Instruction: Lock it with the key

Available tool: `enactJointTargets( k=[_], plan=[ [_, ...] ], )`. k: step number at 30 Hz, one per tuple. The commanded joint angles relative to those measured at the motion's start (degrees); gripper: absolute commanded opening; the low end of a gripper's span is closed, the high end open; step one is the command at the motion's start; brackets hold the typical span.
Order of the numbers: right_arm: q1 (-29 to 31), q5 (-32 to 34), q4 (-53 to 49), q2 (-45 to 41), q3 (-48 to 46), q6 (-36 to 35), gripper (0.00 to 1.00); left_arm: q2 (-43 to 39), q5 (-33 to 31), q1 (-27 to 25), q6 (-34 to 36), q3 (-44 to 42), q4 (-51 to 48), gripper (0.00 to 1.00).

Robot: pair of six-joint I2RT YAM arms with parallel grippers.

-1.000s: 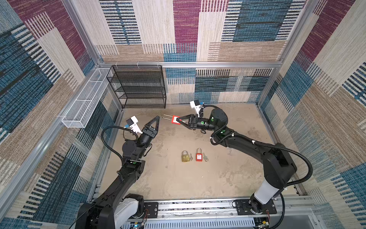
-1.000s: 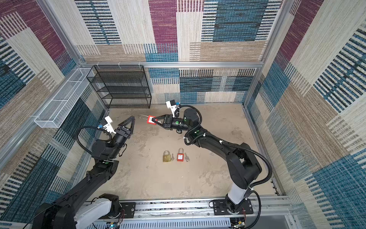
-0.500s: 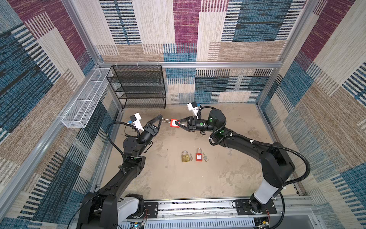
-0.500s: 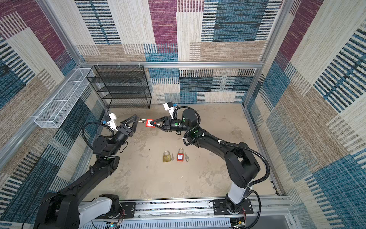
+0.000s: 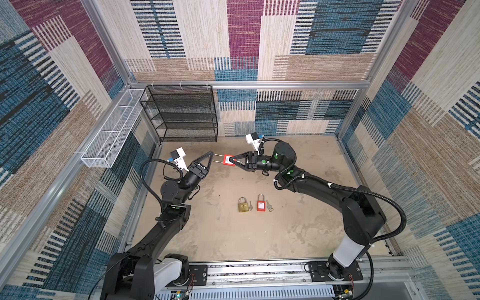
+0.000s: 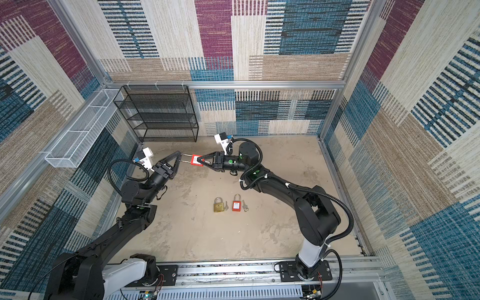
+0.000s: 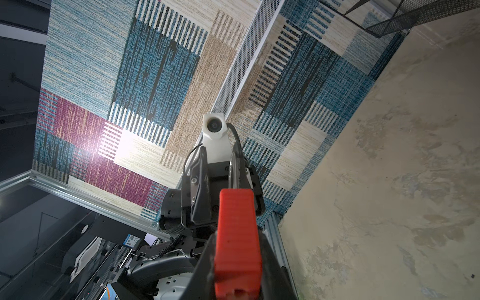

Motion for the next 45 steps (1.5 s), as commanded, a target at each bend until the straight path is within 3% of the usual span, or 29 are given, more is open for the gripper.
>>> enactJointTargets(
  k=[1, 6, 14, 25, 36, 45],
  plan=[
    [0.09, -0.25, 0.97, -0.24, 0.57, -0.51, 0.05, -0.3, 0.78, 0.07, -1.3, 0.17, 2.96, 0.28],
    [0.09, -0.79, 2.05, -0.02, 0.66, 0.65, 0.05, -0.48, 0.91, 0.05, -1.04, 0.08, 2.96, 0.22],
    [0.09, -2.31, 4.49, 1.08, 0.93, 2.87, 0.04, -0.4, 1.7, 0.07, -0.95, 0.25, 2.96, 0.0],
    [0.18, -2.81, 5.88, 2.0, 1.89, 2.43, 0.04, 0.27, 2.75, 0.05, -1.98, 0.78, 2.87, 0.0],
    [0.9, -0.17, -4.43, 1.19, 5.83, -10.06, 0.03, -0.78, 3.66, -0.02, -1.98, 2.26, -1.01, 0.0],
    [1.56, -2.56, 2.95, 3.92, 6.66, -2.0, 0.03, 0.74, 6.23, -0.87, -0.33, 3.16, -2.3, 0.0]
  ],
)
